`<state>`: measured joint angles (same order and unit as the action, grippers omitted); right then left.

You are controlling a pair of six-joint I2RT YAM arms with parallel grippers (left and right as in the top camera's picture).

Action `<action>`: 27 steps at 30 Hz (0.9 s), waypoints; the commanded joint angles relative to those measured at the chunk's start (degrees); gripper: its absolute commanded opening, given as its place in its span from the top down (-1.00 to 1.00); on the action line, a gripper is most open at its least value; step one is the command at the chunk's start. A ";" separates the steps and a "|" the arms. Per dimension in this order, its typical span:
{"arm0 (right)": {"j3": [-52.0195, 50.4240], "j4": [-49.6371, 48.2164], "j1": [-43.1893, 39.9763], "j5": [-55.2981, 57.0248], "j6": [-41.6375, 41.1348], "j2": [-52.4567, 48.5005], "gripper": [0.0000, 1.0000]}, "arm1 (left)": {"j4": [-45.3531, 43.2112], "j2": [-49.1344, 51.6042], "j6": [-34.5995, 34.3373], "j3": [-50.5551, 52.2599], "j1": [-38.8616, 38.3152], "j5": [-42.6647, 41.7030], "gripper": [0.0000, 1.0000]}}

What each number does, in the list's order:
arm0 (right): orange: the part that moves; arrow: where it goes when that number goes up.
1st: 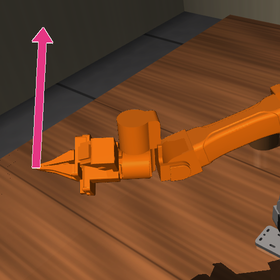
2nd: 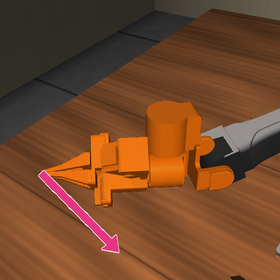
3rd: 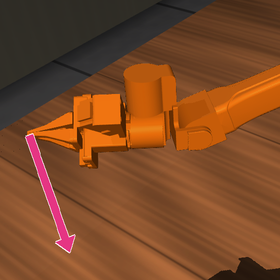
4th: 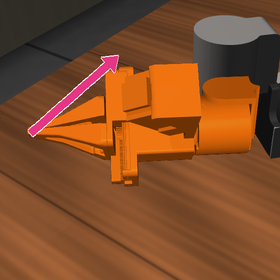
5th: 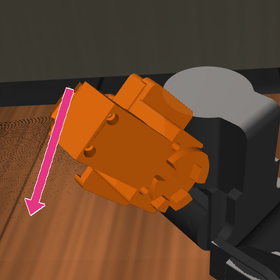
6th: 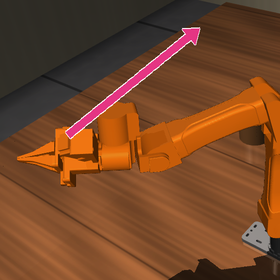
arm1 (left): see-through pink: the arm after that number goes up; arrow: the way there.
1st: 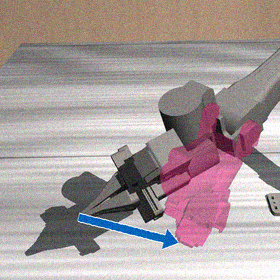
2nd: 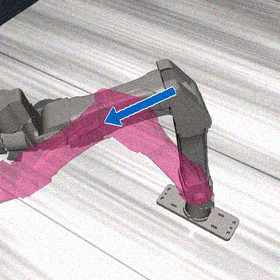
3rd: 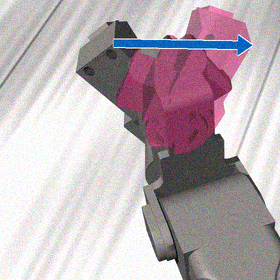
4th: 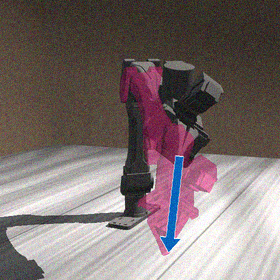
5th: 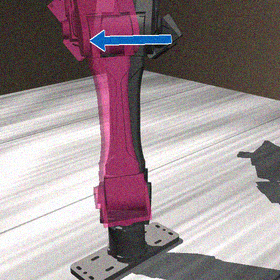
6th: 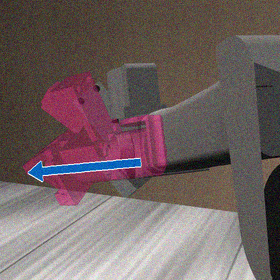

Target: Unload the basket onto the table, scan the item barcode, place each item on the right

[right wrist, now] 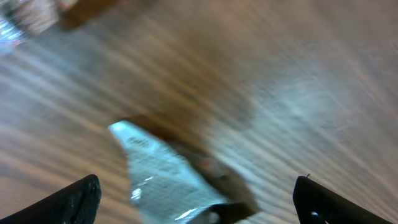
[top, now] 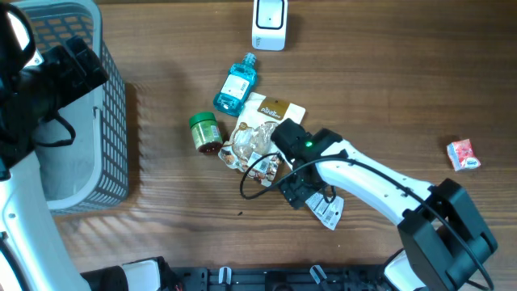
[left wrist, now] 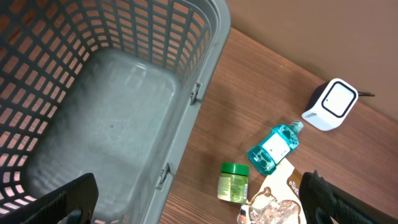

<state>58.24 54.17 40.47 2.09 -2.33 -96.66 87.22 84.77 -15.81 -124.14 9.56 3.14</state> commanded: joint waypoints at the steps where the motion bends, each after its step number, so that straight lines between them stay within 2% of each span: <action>1: 1.38 1.03 0.83 -6.54 3.21 -0.61 -0.99 | -0.11 0.15 -0.09 -0.48 0.46 -0.28 -1.00; 4: 1.38 2.16 0.83 -7.08 3.74 -0.61 -0.98 | -0.11 0.15 -0.07 -0.48 0.46 -0.28 -1.00; 6: 1.20 2.84 0.83 -7.52 3.13 -0.61 -0.80 | -0.11 0.15 -0.09 -0.48 0.46 -0.31 -1.00; 9: -0.46 2.01 0.83 -8.15 1.84 -0.63 -0.79 | -0.11 0.15 -0.09 -0.48 0.46 -0.31 -1.00; 11: -2.91 -0.07 0.83 -8.15 0.11 -0.63 -0.65 | -0.11 0.15 -0.07 -0.48 0.46 -0.28 -1.00; 14: -2.89 -0.81 0.83 -7.93 0.22 -0.63 -0.61 | -0.11 0.15 -0.07 -0.48 0.46 -0.31 -1.00; 17: -2.89 -0.90 0.81 -7.72 0.24 -0.63 -0.33 | -0.11 0.15 -0.09 -0.48 0.46 -0.28 -1.00; 20: -2.93 -2.14 0.76 -5.29 0.26 -0.63 0.12 | -0.09 0.15 -0.09 -0.48 0.46 -0.31 -1.00; 22: -2.97 -2.73 0.76 -5.35 0.24 -0.63 0.27 | -0.09 0.15 -0.07 -0.48 0.46 -0.31 -1.00; 23: -3.04 -3.06 0.76 -5.29 0.31 -0.63 0.40 | -0.11 0.15 -0.07 -0.48 0.46 -0.31 -1.00; 25: -3.21 -4.11 0.76 -4.92 0.76 -0.63 0.90 | -0.11 0.15 -0.09 -0.48 0.46 -0.31 -1.00; 27: -3.21 -4.57 0.76 -4.92 0.66 -0.63 0.90 | -0.09 0.15 -0.07 -0.48 0.46 -0.28 -1.00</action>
<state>55.57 50.52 41.21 -4.47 -1.65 -96.75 87.22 84.77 -15.81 -124.14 9.56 3.11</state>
